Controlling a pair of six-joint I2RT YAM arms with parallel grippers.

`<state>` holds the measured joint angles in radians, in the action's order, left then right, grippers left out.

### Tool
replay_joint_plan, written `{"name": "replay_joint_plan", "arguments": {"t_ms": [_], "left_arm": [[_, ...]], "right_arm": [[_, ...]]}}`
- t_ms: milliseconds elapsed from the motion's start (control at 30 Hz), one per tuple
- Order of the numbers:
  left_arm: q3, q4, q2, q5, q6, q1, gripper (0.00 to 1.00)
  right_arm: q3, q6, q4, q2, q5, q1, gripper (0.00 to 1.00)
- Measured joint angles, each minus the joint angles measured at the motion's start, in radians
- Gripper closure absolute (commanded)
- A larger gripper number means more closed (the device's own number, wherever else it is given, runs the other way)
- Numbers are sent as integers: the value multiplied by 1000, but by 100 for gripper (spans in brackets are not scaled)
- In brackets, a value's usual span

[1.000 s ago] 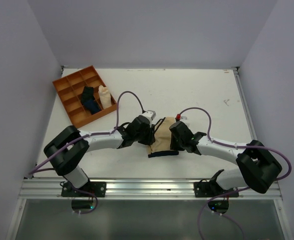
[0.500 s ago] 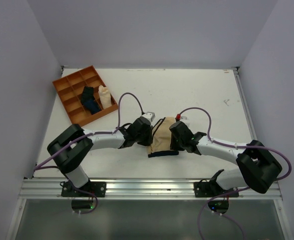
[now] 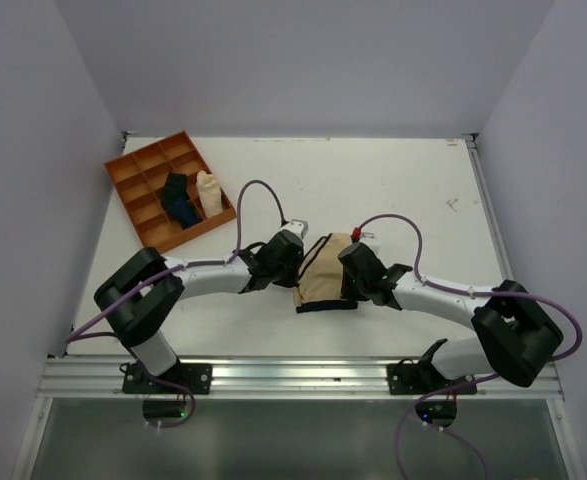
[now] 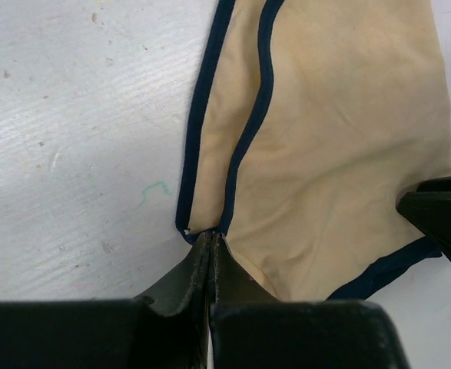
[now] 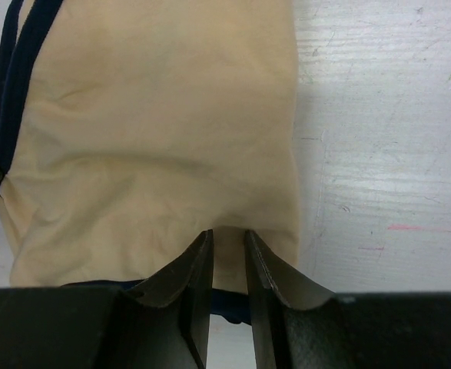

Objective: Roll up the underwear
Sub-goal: Fold the underwear

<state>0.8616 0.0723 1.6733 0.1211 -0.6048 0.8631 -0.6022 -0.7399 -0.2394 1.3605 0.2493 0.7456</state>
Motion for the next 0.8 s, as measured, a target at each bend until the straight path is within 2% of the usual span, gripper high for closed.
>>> {"name": "replay_joint_plan", "arguments": {"t_ms": [400,633,800], "left_arm": [[18,19,11,58,29,-2,100],[3,-3,-11,31,52,-4,63],[-18,-5,-85,-11,48,-30,58]], "right_arm": [[-6,24,-1,8,8,0,71],[-40,83,-39,28,24,0,66],[-56,107,-89,-8,34,29,58]]}}
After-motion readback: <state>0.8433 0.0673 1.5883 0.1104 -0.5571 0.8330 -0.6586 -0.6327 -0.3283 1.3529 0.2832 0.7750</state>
